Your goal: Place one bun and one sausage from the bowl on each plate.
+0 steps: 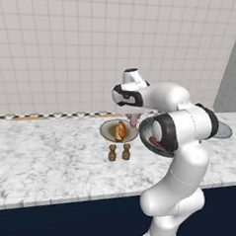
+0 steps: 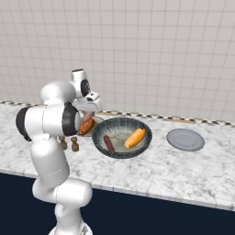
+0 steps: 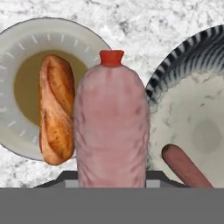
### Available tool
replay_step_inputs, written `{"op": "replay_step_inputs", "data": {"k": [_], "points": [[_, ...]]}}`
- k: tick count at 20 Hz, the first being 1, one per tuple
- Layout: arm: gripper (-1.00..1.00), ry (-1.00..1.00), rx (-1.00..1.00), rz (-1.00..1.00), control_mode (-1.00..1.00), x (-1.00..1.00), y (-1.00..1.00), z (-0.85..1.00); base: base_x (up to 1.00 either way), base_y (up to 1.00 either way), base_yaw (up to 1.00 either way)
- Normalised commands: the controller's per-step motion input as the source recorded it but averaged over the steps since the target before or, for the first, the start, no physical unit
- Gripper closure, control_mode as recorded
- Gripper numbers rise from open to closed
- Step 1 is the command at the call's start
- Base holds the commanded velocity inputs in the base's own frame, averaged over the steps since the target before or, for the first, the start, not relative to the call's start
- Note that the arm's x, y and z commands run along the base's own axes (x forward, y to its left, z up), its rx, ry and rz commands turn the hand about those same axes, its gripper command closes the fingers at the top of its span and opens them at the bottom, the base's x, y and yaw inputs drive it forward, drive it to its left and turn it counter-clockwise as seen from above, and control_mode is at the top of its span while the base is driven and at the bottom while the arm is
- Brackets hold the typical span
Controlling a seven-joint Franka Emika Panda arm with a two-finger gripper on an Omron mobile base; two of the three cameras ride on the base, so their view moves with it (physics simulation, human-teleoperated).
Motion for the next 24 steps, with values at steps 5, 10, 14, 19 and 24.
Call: {"op": "replay_step_inputs", "data": {"k": [5, 10, 14, 19, 24], "points": [[1.00, 0.07, 0.00, 0.03, -1.00, 0.39, -0.01, -0.71, 0.00, 0.00, 0.00], [1.00, 0.01, 0.00, 0.00, -1.00, 0.65, 0.00, -0.52, 0.00, 0.00, 0.00], [-1.00, 0.01, 0.00, 0.01, -1.00, 0.11, 0.00, -0.12, 0.00, 0.00, 0.00], [-1.00, -0.01, 0.01, 0.00, -1.00, 0.00, -0.13, 0.12, 0.00, 0.00, 0.00], [-1.00, -0.12, 0.07, 0.05, -1.00, -0.59, -0.59, 0.52, 0.00, 0.00, 0.00]]}}
